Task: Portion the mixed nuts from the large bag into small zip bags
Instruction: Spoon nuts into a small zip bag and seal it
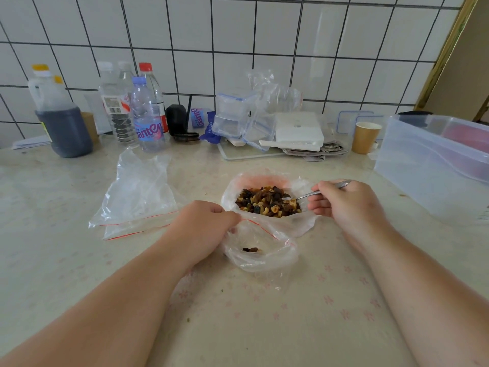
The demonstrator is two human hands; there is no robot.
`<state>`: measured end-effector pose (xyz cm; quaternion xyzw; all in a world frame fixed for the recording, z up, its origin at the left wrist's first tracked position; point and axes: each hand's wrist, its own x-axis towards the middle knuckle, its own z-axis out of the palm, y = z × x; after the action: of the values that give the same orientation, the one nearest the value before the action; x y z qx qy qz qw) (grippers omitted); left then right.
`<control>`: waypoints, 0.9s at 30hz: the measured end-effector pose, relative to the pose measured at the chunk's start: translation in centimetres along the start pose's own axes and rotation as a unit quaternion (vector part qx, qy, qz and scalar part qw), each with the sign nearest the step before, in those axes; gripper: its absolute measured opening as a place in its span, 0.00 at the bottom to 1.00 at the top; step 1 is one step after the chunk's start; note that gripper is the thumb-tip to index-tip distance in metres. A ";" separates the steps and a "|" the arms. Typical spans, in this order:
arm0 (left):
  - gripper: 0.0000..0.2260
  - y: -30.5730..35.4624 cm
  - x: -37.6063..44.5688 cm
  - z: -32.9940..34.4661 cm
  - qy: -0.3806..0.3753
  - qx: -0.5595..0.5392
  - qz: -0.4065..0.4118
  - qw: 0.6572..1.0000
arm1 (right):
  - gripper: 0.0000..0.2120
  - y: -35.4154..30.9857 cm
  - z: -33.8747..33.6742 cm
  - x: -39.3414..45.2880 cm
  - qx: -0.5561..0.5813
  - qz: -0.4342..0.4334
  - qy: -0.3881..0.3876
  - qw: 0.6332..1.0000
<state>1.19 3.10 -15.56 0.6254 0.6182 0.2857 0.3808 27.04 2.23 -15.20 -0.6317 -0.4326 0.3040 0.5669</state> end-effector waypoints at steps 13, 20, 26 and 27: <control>0.12 -0.2 0.1 0.0 0.003 0.000 0.003 1.000 | 0.08 -0.3 0.4 -0.1 0.235 0.121 -0.018 0.964; 0.12 0.0 0.0 0.0 0.003 -0.016 0.006 1.000 | 0.10 -1.4 0.3 -0.5 0.279 0.114 -0.036 0.953; 0.13 -0.1 0.0 -0.1 -0.005 -0.028 -0.003 1.000 | 0.12 -2.7 0.1 -1.9 0.261 0.095 -0.105 0.955; 0.13 -0.1 0.0 -0.1 -0.005 -0.029 -0.004 1.000 | 0.12 -2.9 0.1 -2.2 0.248 0.089 -0.124 0.957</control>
<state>1.08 3.07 -15.59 0.6130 0.6101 0.2992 0.4031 25.41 0.21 -12.56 -0.4642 -0.3527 0.5272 0.6182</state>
